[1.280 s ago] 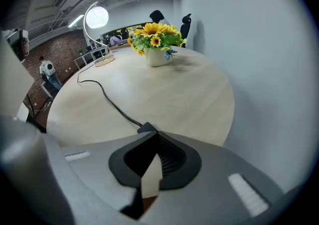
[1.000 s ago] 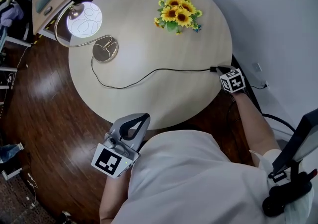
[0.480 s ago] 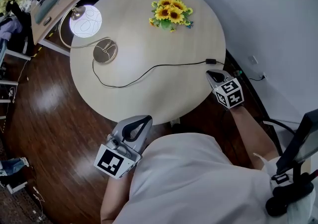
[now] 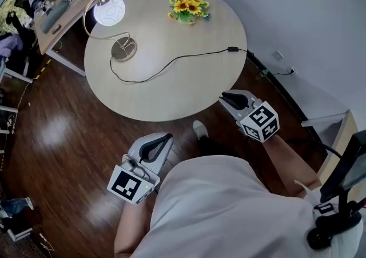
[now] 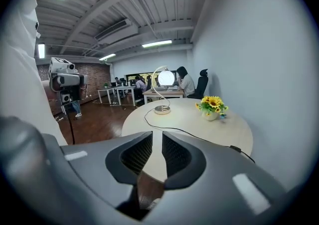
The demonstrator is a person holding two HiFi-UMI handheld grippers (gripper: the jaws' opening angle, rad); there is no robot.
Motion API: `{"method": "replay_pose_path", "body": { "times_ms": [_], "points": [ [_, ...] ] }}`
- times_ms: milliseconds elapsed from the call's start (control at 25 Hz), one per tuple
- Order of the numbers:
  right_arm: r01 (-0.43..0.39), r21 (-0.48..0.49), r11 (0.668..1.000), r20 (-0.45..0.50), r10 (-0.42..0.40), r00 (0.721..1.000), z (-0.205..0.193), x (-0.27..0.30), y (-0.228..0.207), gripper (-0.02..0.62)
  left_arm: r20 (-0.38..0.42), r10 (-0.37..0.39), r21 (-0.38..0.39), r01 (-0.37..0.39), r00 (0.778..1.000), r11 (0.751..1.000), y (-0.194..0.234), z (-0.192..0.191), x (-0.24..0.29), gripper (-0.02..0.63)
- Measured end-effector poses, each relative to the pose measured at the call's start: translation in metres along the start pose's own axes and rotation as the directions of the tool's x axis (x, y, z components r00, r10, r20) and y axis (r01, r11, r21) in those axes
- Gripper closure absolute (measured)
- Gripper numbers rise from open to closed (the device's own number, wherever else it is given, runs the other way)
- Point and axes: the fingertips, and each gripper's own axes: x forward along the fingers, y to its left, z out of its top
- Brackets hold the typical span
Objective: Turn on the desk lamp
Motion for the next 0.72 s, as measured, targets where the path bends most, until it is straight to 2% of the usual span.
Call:
{"method": "replay_pose_path", "body": {
  "times_ms": [200,360,720],
  "points": [
    [0.062,0.003,0.998,0.061,-0.062,0.996,-0.003,-0.064,0.078,0.534,-0.015,-0.071,0.014,0.072,0.997,0.997,-0.054,-0.024,-0.043,0.590],
    [0.101,0.014,0.995,0.064,-0.101,0.993,-0.017,-0.108,0.131,0.534,-0.005,-0.129,0.021,0.129,0.992,0.991,-0.091,-0.032,-0.071,0.589],
    [0.151,0.030,0.988,0.126,-0.154,0.980,-0.044,-0.198,0.192,0.534,-0.015,-0.200,0.042,0.201,0.980,0.979,-0.179,-0.050,-0.094,0.589]
  ]
}}
